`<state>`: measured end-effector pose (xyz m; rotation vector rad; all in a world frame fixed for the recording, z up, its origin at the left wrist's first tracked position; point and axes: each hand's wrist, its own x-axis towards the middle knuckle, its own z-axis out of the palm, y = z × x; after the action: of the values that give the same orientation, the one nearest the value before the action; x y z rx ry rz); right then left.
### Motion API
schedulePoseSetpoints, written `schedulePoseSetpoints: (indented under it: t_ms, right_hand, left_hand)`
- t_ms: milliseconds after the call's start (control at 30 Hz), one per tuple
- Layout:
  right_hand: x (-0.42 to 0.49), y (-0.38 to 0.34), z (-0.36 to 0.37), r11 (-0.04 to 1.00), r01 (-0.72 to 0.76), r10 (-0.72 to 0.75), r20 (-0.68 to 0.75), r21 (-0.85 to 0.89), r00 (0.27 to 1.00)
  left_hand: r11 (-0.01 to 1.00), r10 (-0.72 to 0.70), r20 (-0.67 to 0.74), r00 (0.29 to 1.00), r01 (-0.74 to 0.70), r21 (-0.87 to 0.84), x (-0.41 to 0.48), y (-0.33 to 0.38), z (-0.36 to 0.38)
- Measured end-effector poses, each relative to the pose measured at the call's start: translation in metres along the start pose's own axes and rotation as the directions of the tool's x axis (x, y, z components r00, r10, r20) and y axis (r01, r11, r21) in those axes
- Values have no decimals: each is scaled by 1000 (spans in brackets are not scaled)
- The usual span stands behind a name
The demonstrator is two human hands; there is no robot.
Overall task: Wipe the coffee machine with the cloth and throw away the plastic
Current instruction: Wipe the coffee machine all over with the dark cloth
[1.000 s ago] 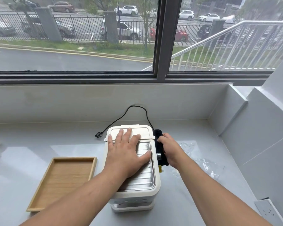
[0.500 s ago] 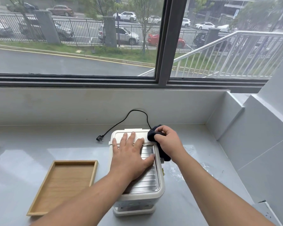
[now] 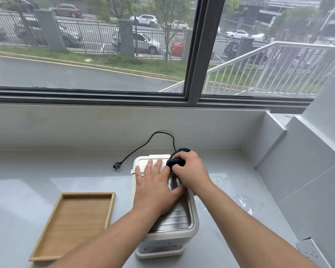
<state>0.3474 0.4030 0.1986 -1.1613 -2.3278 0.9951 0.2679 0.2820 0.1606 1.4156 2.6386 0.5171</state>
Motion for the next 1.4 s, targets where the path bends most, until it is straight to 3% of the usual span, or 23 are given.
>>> schedulePoseSetpoints:
  t_ms: [233,400,567,800,1167,1400]
  right_hand:
    - [-6,-14,16,992,33,-34,-7,-120,999]
    - [-7,-23,13,999,-28,31,96,-29,995]
    - [-9,-32,8,992,-103,88,179,79,980]
    - [-15,-42,10,983,-135,114,164,125,980]
    - [-26,-49,32,942,-190,144,179,275,973]
    - [-38,-58,38,895,-237,193,151,377,969]
  left_hand:
    - [994,-4,-49,999,-2,-107,-3,-2,-6]
    - [957,-59,-153,987,12,-290,0,-7,-8]
    - [897,-121,-149,981,43,-440,2,-11,-16]
    - [944,0,-98,995,-32,-327,10,-29,-26]
    - [850,108,-226,968,-208,-484,0,-51,-23]
    - [830,115,-189,975,-199,-521,-1,-53,-25]
